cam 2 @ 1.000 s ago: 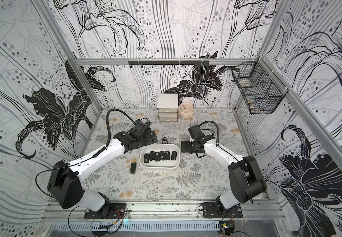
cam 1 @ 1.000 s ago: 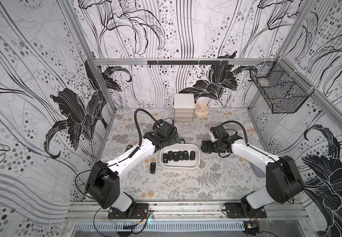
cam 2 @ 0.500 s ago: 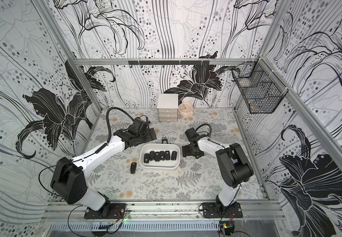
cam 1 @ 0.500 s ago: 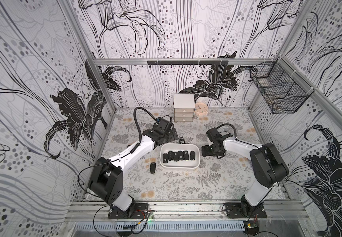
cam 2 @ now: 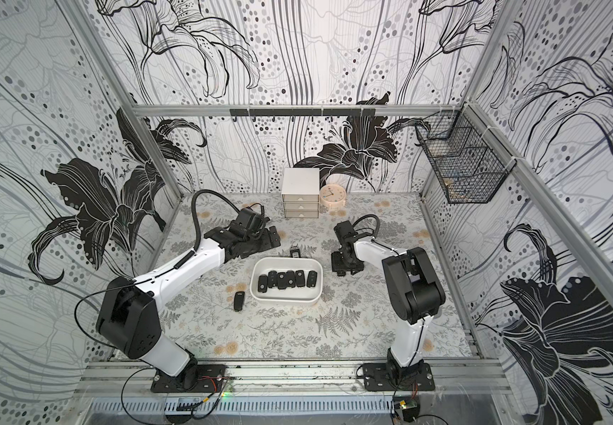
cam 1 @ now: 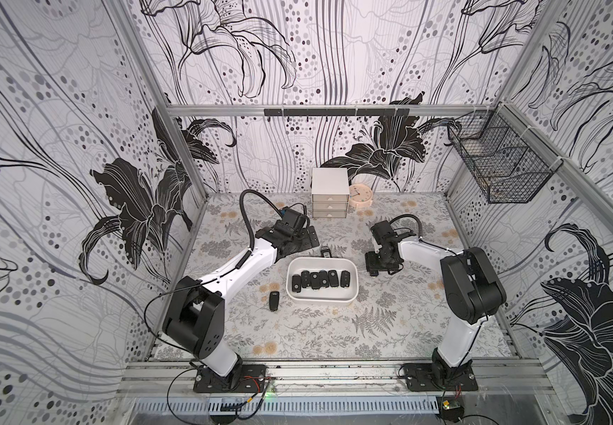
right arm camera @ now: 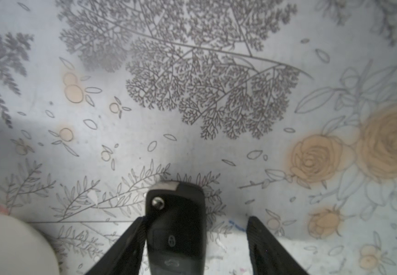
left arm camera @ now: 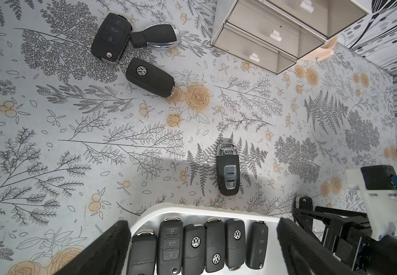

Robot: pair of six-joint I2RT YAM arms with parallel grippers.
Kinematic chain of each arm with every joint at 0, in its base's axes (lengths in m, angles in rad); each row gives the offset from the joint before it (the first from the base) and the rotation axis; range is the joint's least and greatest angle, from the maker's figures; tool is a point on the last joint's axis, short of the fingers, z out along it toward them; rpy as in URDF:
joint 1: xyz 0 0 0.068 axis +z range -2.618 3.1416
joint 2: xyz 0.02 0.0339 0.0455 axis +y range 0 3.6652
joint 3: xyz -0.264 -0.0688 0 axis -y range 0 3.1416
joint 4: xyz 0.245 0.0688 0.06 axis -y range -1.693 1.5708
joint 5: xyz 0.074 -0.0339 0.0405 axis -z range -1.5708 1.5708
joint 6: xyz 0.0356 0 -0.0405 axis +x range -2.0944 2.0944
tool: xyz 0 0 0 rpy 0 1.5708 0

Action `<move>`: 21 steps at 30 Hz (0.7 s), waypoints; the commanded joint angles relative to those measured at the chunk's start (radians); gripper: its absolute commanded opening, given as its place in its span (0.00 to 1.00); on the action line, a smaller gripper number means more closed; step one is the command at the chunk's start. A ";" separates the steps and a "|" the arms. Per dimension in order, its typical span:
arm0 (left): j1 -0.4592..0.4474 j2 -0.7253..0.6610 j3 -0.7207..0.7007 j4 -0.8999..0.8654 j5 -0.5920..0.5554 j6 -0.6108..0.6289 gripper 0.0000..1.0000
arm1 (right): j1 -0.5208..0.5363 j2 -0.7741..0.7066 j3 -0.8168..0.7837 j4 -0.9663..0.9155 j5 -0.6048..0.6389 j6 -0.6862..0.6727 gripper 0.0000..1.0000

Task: Place the car key into the storage box
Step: Pick up the car key from the center of the board.

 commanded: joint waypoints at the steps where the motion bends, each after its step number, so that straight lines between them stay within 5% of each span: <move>1: 0.008 0.020 0.036 0.033 0.021 0.030 0.99 | -0.002 0.038 -0.001 -0.023 -0.045 0.004 0.60; 10: 0.008 0.031 0.045 0.031 0.033 0.033 0.99 | -0.002 0.028 -0.018 -0.008 -0.079 0.028 0.45; 15: 0.008 0.028 0.043 0.024 0.039 0.033 0.99 | -0.002 0.016 -0.021 -0.009 -0.097 0.042 0.22; 21: 0.008 0.011 0.025 0.024 0.046 0.033 0.99 | -0.002 -0.026 -0.030 -0.014 -0.100 0.068 0.19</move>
